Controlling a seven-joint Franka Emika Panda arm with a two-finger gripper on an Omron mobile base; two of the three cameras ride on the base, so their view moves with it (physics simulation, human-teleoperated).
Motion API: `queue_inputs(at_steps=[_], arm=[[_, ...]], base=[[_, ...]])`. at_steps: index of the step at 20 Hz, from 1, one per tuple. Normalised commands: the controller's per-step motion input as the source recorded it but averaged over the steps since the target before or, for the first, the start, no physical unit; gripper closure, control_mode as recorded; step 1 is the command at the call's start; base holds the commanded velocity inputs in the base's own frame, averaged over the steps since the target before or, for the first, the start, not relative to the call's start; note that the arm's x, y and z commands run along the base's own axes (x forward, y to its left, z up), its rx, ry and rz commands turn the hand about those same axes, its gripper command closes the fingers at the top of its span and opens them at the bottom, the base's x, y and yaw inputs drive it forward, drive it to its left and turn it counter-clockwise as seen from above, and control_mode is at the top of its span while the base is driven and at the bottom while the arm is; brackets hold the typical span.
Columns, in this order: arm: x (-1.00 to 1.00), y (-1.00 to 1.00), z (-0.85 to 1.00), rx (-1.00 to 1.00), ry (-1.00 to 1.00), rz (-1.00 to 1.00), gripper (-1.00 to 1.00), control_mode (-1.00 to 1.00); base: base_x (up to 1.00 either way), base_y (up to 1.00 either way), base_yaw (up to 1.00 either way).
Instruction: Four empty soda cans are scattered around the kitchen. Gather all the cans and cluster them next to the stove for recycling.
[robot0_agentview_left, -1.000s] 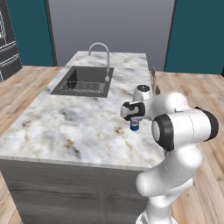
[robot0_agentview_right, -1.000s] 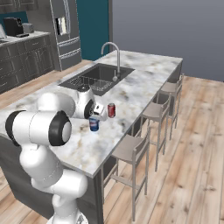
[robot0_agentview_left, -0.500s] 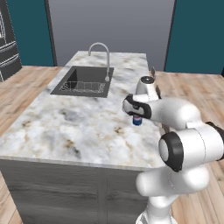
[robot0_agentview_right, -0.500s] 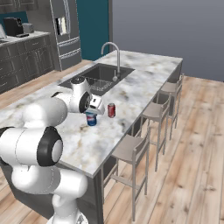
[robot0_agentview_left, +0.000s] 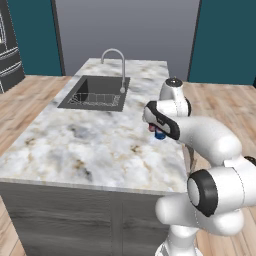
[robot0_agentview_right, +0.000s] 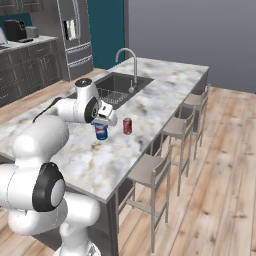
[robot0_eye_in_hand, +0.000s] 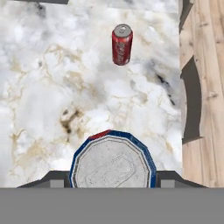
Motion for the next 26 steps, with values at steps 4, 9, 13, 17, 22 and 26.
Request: queue_inputs(at_steps=[4,9,13,17,22,26], arm=[[-0.35,0.0,0.06,0.0,0.0,0.0,1.0,-1.0],[-0.37,0.0,0.0,0.0,0.0,0.0,1.0,-1.0],[-0.38,0.0,0.05,0.0,0.0,0.0,1.0,-1.0],[-0.29,0.0,0.09,0.0,0.0,0.0,1.0,-1.0],[-0.23,0.0,0.09,0.0,0.0,0.0,1.0,-1.0],[-0.06,0.01,0.01,0.0,0.01,0.0,1.0,1.0]], base=[[0.0,0.0,0.0],[0.0,0.0,0.0],[0.0,0.0,0.0],[0.0,0.0,0.0],[0.0,0.0,0.0],[-0.26,0.05,0.03]])
